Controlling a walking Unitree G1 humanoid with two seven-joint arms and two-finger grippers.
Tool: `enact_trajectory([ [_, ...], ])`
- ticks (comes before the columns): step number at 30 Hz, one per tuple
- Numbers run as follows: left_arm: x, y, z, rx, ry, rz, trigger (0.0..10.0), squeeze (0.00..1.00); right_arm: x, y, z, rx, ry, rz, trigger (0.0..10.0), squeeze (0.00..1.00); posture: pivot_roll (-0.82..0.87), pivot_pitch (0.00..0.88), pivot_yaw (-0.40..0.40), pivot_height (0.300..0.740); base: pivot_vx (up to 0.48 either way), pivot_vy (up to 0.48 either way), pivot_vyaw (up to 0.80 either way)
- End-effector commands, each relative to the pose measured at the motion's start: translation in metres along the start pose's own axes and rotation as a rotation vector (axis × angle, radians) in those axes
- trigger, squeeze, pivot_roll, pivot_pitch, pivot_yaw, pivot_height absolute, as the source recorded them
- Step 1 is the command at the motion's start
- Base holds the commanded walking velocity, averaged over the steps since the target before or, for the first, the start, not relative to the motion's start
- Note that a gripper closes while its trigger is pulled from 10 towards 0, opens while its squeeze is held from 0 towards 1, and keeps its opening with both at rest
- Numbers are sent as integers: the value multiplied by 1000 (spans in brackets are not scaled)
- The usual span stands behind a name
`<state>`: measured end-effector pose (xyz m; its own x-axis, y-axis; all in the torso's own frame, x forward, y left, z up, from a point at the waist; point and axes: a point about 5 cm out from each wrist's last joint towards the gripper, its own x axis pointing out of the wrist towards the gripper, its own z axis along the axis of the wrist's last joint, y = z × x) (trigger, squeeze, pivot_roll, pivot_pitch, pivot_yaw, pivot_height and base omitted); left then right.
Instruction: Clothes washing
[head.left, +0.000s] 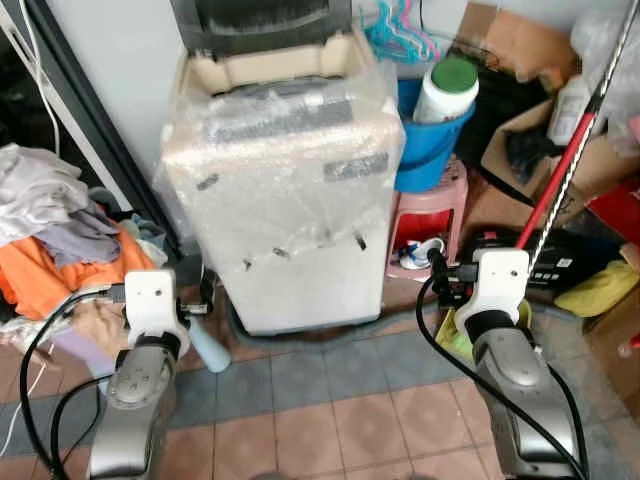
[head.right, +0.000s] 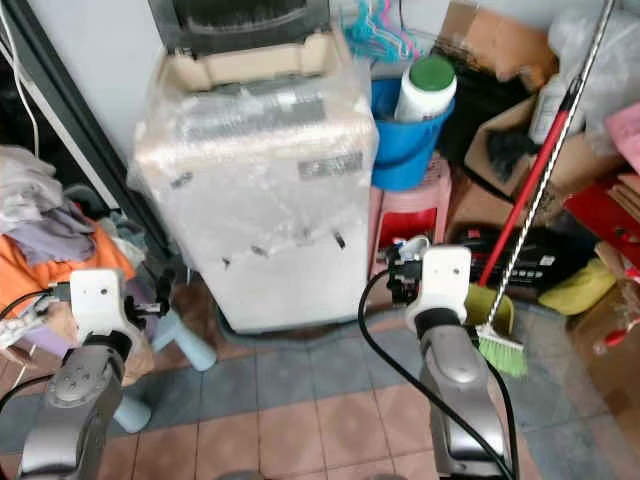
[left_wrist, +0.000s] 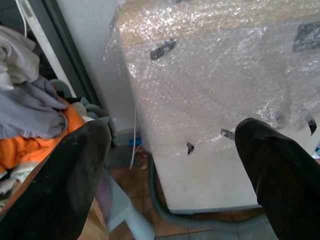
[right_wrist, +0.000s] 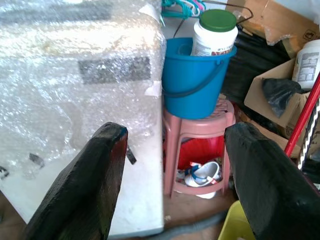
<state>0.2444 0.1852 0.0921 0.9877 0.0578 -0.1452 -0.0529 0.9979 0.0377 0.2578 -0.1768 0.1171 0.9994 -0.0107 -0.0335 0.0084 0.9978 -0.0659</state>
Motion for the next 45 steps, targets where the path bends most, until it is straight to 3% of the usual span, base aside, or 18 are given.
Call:
enact_trajectory([
  [1, -1, -3, 1, -21, -10, -25, 10000, 0, -1, 2, -2, 14, 11, 21, 10000, 0, -47, 0, 113, 740, 0, 480, 0],
  [3, -1, -3, 1, -24, -12, -25, 10000, 0, -5, 8, -2, 35, 4, 102, 10000, 0, -46, 0, 112, 740, 0, 480, 0],
  [5, 0, -2, 3, -31, -29, -11, 10000, 0, -6, 8, -3, 37, 3, 96, 10000, 0, -41, 0, 105, 740, 0, 454, 0],
  [7, -1, 3, 8, 17, -88, 47, 10000, 0, -5, 9, -6, -31, 19, 80, 10000, 0, -39, 0, 97, 740, 0, 0, 0],
  [9, -2, 3, 9, -7, -104, 44, 10000, 0, -4, 10, -6, -47, 19, 76, 10000, 0, -39, 0, 97, 740, 0, 0, 0],
  [10, -3, 1, 13, -69, -125, 22, 10000, 0, -1, 11, 2, 60, -20, 71, 10000, 0, -31, 0, 84, 740, 0, 0, 0],
  [11, -4, 0, 14, -98, -137, 7, 10000, 0, 1, 11, 7, 109, -42, 71, 10000, 0, -31, 0, 81, 740, 0, 0, 0],
  [15, -7, -6, 10, -74, -136, -31, 10000, 0, -3, 3, 16, 53, -112, 69, 10000, 0, -31, 0, 87, 740, 0, 0, 0],
  [20, -7, -11, 7, -43, -166, -68, 10000, 0, -11, -6, 10, 34, -166, -3, 10000, 0, -40, 0, 95, 740, 0, 0, 0],
  [21, -6, -11, 3, -37, -159, -63, 10000, 0, -16, -2, -4, 36, -134, -34, 10000, 0, -39, 0, 86, 740, 0, 0, 0],
  [25, -6, -9, -6, 9, -98, -31, 10000, 0, -18, 8, -8, -28, -104, 35, 10000, 0, -42, 0, 83, 740, 0, 0, 0],
  [26, -8, -11, -7, -3, -94, -50, 10000, 0, -18, 6, -8, -21, -97, 23, 10000, 0, -43, 0, 83, 740, 0, 0, 0],
  [30, -13, -11, -6, -28, -92, -61, 10000, 0, -22, 1, -24, -150, 46, -20, 10000, 0, -40, 0, 77, 740, 0, 0, 0],
  [33, -12, -9, -3, -33, -105, -60, 10000, 0, -20, 9, -14, -28, -26, 91, 10000, 0, -37, 0, 79, 740, 205, 0, 244],
  [36, -9, -7, 1, -27, -119, -54, 10000, 0, -14, 12, -8, -63, -48, 130, 10000, 0, -35, 0, 81, 740, 350, 0, 738],
  [45, -7, -7, 3, -26, -117, -55, 10000, 0, -11, 19, -4, -48, -49, 183, 10000, 0, -32, 0, 83, 740, 396, 53, 732],
])
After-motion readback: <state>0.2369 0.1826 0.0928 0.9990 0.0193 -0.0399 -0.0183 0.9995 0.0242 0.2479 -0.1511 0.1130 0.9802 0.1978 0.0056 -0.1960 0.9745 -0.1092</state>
